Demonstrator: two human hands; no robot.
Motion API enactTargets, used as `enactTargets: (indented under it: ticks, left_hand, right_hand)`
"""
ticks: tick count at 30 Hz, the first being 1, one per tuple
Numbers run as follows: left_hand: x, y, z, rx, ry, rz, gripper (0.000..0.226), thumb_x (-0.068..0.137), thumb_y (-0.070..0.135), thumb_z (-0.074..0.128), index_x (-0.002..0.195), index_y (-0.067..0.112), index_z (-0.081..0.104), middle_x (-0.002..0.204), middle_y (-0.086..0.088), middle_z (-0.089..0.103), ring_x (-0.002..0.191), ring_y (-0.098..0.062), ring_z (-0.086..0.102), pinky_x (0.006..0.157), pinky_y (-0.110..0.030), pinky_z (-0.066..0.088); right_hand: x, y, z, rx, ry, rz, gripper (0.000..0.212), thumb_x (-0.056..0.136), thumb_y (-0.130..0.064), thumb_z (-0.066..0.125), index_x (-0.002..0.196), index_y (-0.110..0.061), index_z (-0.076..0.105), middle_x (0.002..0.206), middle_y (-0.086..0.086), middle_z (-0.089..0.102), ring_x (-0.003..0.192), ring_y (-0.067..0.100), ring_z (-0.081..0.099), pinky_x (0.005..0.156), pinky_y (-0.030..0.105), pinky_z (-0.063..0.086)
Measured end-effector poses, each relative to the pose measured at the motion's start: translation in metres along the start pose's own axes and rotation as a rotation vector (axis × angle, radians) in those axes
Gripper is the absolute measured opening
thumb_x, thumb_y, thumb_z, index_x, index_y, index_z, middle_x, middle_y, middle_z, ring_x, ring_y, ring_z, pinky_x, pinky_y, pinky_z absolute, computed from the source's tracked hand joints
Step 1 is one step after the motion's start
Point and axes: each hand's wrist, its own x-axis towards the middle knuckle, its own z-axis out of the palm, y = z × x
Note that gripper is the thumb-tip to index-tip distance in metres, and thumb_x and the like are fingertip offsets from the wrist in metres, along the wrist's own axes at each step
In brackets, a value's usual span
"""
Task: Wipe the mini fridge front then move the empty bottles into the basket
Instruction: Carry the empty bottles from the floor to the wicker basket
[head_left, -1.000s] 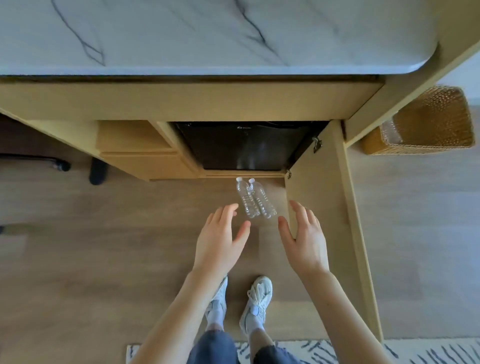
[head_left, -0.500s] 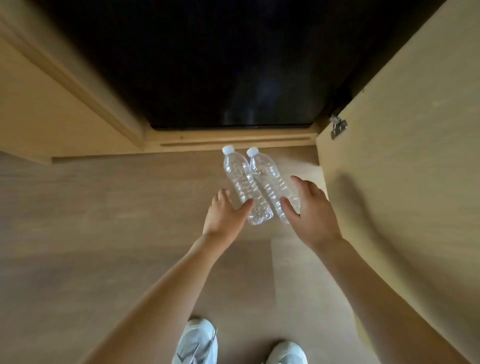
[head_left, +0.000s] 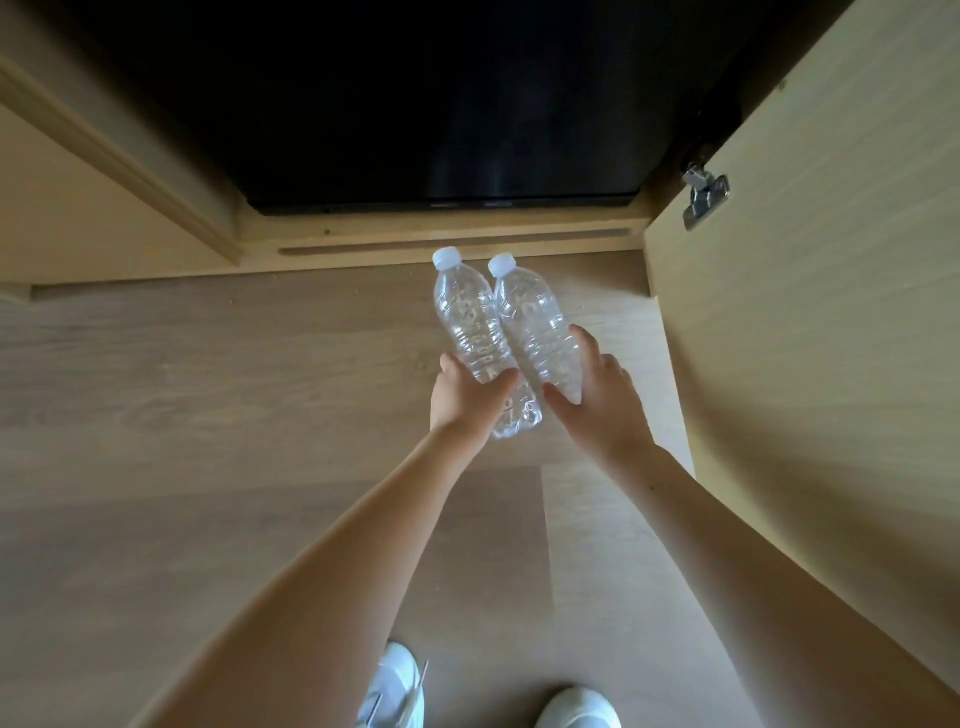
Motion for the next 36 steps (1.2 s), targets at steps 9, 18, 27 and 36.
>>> enactTargets:
  ticks: [9,18,27,36]
  left_hand:
    - [-0.156,0.028,-0.101,-0.081,0.045,0.01,0.05,0.077,0.041,0.078,0.116,0.023,0.052,0.102,0.009,0.067,0.093,-0.013,0.064,0.068,-0.022,0.045]
    - [-0.446,0.152,-0.264,-0.394,0.1,0.0,0.047,0.071,0.039,0.085,0.112,0.038,0.061,0.096,0.01,0.071,0.089,-0.013,0.072,0.083,-0.047,0.059]
    - [-0.672,0.277,-0.38,-0.458,0.137,0.279,0.062,0.078,0.042,0.082,0.134,0.034,0.054,0.118,0.006,0.064,0.099,-0.007,0.067,0.068,-0.016,0.056]
    - [-0.765,0.332,-0.423,-0.5,0.209,0.548,0.055,0.081,0.04,0.081,0.13,0.043,0.056,0.109,0.022,0.067,0.101,0.002,0.064,0.075,-0.009,0.049]
  right_hand:
    - [-0.131,-0.075,-0.076,0.197,0.097,-0.024,0.066,0.088,-0.028,0.071,0.146,-0.028,0.039,0.11,0.011,0.063,0.108,0.033,0.057,0.093,0.045,0.048]
    - [-0.33,-0.263,-0.267,0.491,0.153,0.022,0.061,0.088,-0.034,0.072,0.14,-0.047,0.042,0.115,-0.033,0.051,0.11,0.003,0.054,0.085,0.009,0.038]
    - [-0.473,-0.395,-0.488,0.537,0.249,-0.148,0.058,0.09,-0.037,0.072,0.142,-0.037,0.046,0.131,-0.012,0.059,0.117,0.011,0.058,0.098,0.04,0.051]
    - [-0.547,-0.436,-0.58,0.635,0.414,-0.281,0.06,0.088,-0.032,0.075,0.14,-0.041,0.048,0.121,-0.026,0.059,0.11,-0.011,0.055,0.084,0.01,0.041]
